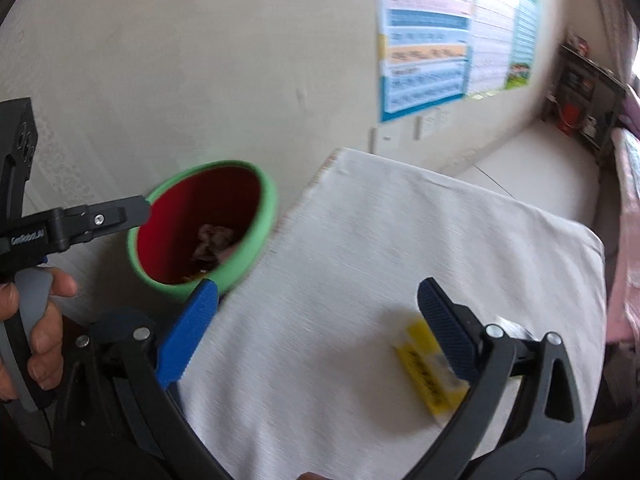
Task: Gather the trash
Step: 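Move both open tools back over the yellow box and paper cup, then grasp the yellow box with the left tool while the right tool grasps the paper cup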
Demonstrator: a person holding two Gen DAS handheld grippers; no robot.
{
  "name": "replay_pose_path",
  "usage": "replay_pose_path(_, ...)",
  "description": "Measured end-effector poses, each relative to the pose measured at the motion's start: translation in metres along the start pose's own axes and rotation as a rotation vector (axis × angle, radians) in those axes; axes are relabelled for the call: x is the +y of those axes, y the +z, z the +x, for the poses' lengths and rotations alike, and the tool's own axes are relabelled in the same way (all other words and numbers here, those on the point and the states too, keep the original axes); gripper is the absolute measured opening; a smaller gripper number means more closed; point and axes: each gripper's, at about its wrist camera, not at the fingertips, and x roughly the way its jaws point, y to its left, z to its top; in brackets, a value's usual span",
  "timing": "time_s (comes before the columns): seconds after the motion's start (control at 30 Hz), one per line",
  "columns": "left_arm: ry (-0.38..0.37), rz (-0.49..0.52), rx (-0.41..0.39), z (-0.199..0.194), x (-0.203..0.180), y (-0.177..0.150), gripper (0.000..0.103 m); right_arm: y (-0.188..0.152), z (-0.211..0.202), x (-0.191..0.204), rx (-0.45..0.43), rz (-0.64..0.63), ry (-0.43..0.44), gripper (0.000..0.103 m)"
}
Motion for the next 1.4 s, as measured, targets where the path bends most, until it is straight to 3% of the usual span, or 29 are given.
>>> replay_pose_path(0.2, -0.039, 0.067, 0.04, 0.016, -0.051, -0.016, 0.095, -0.02, -0.025, -0.059, -0.018, 0.081, -0.072, 0.098)
replay_pose_path(0.47, -0.123, 0.171, 0.15, 0.057, -0.13, -0.048, 0.095, -0.049, -0.054, -0.142, -0.02, 0.181, -0.183, 0.098)
replay_pose_path(0.77, -0.183, 0.134, 0.247, 0.103, -0.174, -0.062, 0.095, -0.075, -0.053, -0.176, 0.021, 0.211, -0.209, 0.098)
replay_pose_path(0.93, -0.124, 0.067, 0.285, 0.132, -0.175, -0.063, 0.094, -0.082, -0.043, -0.184, 0.046, 0.222, -0.198, 0.098)
replay_pose_path(1.2, -0.092, -0.048, 0.393, 0.178, -0.171, -0.076, 0.062, -0.084, -0.031, -0.199, 0.057, 0.254, -0.182, 0.098)
replay_pose_path(1.27, -0.103, -0.036, 0.398, 0.184, -0.174, -0.08, 0.061, -0.084, -0.029, -0.201, 0.058, 0.254, -0.182, 0.098)
replay_pose_path(1.4, -0.124, -0.035, 0.398, 0.185, -0.169, -0.082, 0.044, -0.086, -0.024, -0.203, 0.064, 0.259, -0.175, 0.098)
